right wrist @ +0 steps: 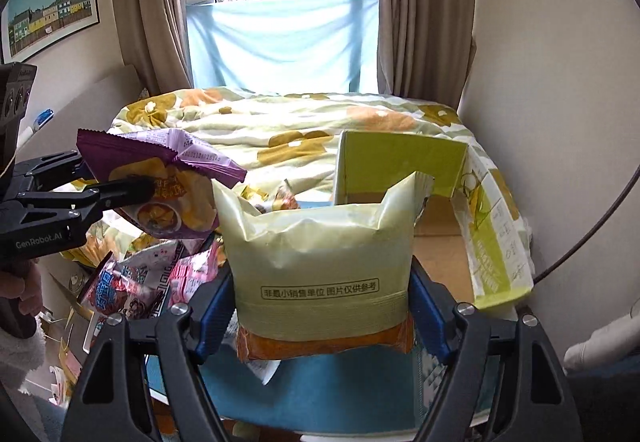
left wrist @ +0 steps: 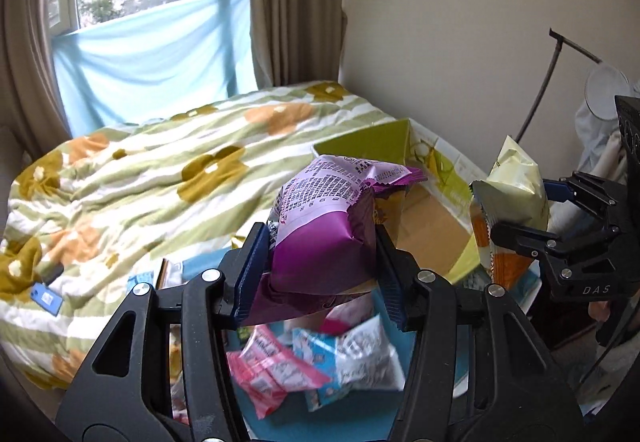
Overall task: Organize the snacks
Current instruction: 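Drop the lilac bag into the yellow box with the left tool while the right tool carries the cream bag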
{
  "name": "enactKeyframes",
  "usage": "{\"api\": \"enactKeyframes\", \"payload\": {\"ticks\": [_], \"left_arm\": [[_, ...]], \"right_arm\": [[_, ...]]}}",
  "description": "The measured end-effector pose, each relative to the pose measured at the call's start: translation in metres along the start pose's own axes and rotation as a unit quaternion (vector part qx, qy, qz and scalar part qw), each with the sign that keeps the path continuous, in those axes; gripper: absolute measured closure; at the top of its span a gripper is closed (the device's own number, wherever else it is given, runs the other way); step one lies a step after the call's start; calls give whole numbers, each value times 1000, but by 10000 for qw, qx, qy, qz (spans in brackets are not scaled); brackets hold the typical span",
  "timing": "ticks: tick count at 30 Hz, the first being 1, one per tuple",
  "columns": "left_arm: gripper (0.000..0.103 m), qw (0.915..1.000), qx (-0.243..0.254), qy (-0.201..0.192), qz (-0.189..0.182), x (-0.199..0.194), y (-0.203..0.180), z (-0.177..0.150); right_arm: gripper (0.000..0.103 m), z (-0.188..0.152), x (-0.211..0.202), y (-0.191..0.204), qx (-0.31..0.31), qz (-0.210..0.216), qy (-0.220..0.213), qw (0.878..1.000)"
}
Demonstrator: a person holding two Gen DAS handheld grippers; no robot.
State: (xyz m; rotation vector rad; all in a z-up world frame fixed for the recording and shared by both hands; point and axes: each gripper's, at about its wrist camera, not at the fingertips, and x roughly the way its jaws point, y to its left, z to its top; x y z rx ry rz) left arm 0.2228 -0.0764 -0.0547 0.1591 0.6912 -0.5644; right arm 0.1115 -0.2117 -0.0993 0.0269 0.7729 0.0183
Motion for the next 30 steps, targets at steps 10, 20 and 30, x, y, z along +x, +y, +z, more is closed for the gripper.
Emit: {"api": "enactKeyframes", "payload": {"ticks": [10,20,30], "left_arm": [[55,9981,-509,93,348,114,-66,76],[55,9914,-644,966,601,230,-88,81],[0,9896,-559,1046,820,240,-79,77]], "right_arm": [[29,71,46,-119,-70,197,170,9996],[29,97,116,-188,195,394,690,9966],[29,96,151,-210,630,365,1016,9922]]}}
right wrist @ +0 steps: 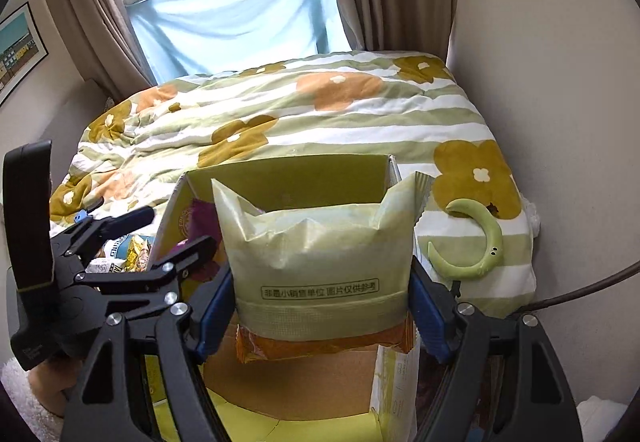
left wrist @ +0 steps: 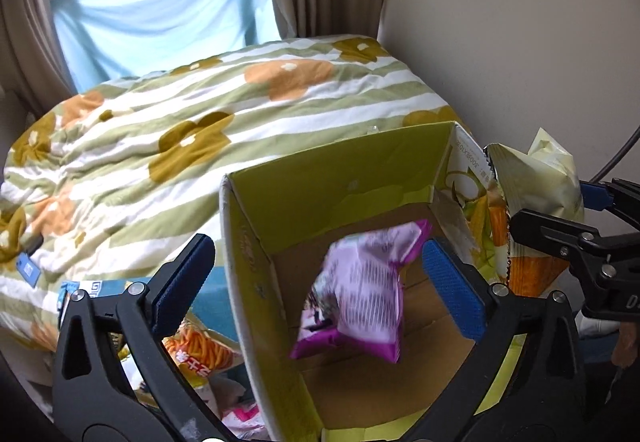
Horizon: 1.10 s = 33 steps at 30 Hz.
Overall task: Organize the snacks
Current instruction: 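Drop the lilac bag into the yellow box with the left tool while the right tool carries the cream bag, then lower the cream-and-orange bag into the box and open the right tool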
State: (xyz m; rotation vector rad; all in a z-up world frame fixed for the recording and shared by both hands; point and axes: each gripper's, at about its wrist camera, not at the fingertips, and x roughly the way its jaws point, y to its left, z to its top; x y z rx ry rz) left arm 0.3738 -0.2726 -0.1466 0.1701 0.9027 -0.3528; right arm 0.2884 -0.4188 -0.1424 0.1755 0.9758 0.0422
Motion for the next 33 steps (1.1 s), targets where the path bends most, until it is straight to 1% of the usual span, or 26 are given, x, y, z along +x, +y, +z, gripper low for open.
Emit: {"api": "enactKeyframes", "payload": {"ticks": [3,7,10,15,19,21,23,24,27,30,33], "left_arm": [[0,9998,-12,57,214,-11,8,-6],[0,9994,-138,77,319,-32,22,-21],[0,9990,-233,64,388,-44,32,-28],[0,9986,-490,59,192,-49,46,-35],[0,9983,-502,115,259,-41,51,-33],[0,9983,-509,130,262,-39,52,-33],[0,9983,-499,152,258,-38,50,-34],[0,9983,-485,170,264,-37,50,-34],[0,9985,-411,186,297,-35,43,-35],[0,9988,-373,140,300,-39,37,-34],[0,9988,-367,98,316,-46,34,-33]], "right_arm": [[28,1,9,-4,14,12,112,9999],[27,1,22,-5,74,119,303,9994],[27,5,30,-4,54,115,353,9993],[27,18,47,5,-53,155,414,9990],[26,25,68,11,-97,125,472,9988],[18,24,77,11,-61,103,521,9986],[4,22,80,11,-73,38,446,9990],[0,20,78,10,-92,2,373,9993],[0,14,71,9,-149,16,271,9995],[0,5,66,6,-176,-22,398,9990],[0,-2,56,0,-81,142,398,9991]]}}
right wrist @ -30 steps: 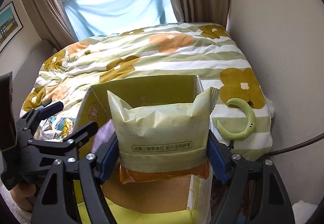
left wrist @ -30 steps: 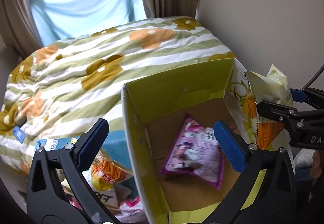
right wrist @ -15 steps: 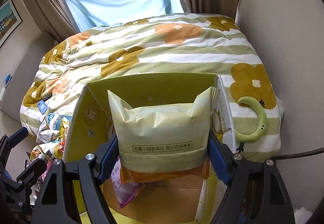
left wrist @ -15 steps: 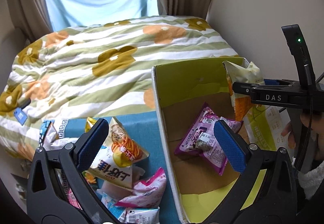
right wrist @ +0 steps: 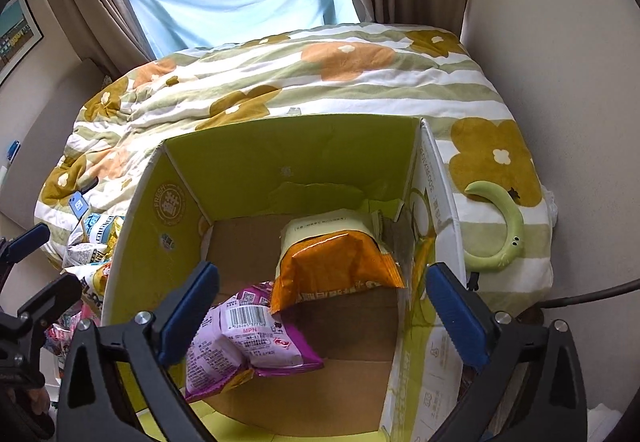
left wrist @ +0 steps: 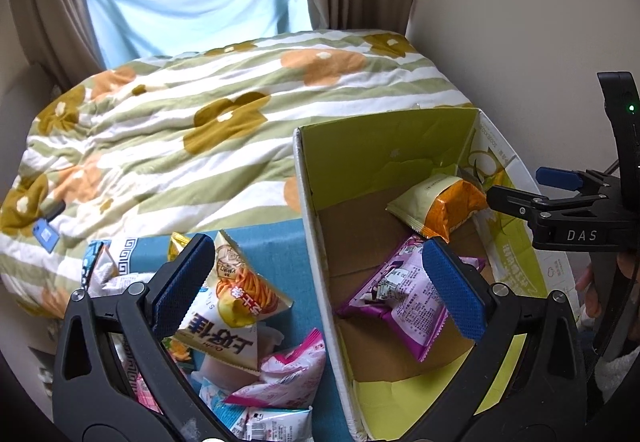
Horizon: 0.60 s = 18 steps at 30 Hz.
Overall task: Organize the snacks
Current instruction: 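Lower the cream-and-orange bag into the box and open the right tool, then move both tools back over the snack pile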
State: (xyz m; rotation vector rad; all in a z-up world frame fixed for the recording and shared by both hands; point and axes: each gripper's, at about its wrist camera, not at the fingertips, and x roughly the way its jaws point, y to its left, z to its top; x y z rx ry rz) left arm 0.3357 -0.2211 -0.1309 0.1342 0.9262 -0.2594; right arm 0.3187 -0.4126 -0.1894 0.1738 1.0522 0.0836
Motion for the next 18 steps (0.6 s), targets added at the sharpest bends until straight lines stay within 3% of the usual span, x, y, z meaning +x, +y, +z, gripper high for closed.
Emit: {"api": "enactKeyframes", "payload": {"ticks": [8,18], "left_arm": [[0,9996,-32,-297,22,-41,-4,-2],[0,9968,-170,-699,348,-115,19,-26]], "right_arm": [[0,-2,-44,1,-137,-111,-305,9994],[0,-20,-105,28,-686,-209,-907,9933]]}}
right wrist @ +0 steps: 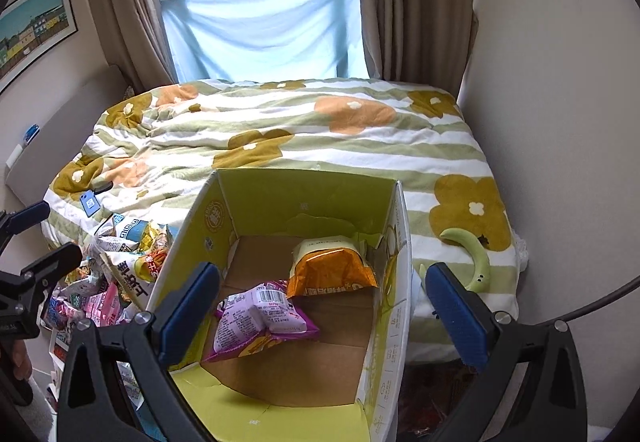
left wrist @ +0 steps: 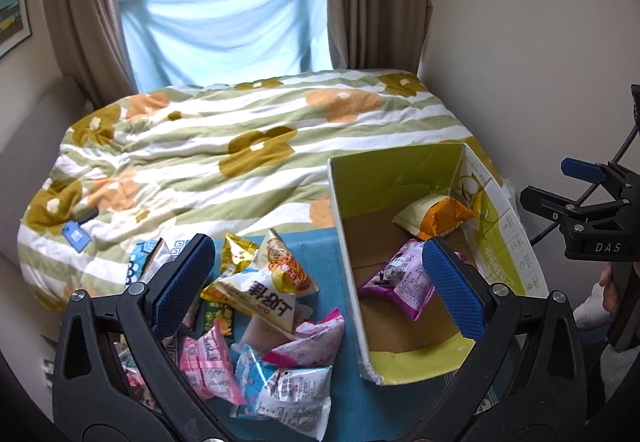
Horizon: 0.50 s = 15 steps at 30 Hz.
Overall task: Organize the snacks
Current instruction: 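Move both tools back over the snack pile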
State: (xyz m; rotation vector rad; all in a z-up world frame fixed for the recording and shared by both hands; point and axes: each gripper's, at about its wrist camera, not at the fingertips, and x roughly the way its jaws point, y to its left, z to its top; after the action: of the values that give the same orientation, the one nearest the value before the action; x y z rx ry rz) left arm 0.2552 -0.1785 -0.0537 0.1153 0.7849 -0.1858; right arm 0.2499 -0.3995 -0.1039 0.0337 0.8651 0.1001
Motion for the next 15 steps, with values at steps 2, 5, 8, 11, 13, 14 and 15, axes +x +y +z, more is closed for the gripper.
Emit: {"api": "enactKeyframes", "payload": {"ticks": [2,5,8,11,13,14,15], "left_arm": [[0,9999,-23,-72,103,-14,11,-10],[0,9997,-147,-117,170,-35,31,-28],[0,9995,-239,-131,155,-53,55,-47],[0,9994,-277,-83,203,-72,80,-68],[0,9991,-334,-87,226,-84,97,-83],[0,9990,-367,-99,245,-90,106,-90],[0,9988,-399,-101,267,-95,114,-98]], "right_arm": [[0,-4,-15,11,-116,-21,-149,9998],[0,-13,-36,28,-150,114,-337,9993],[0,-24,-50,47,-130,144,-393,9990],[0,-39,-67,66,-24,134,-584,9982],[0,-48,-76,80,85,201,-641,9977],[0,-52,-80,89,132,218,-648,9976],[0,-57,-83,98,163,235,-664,9974]]}}
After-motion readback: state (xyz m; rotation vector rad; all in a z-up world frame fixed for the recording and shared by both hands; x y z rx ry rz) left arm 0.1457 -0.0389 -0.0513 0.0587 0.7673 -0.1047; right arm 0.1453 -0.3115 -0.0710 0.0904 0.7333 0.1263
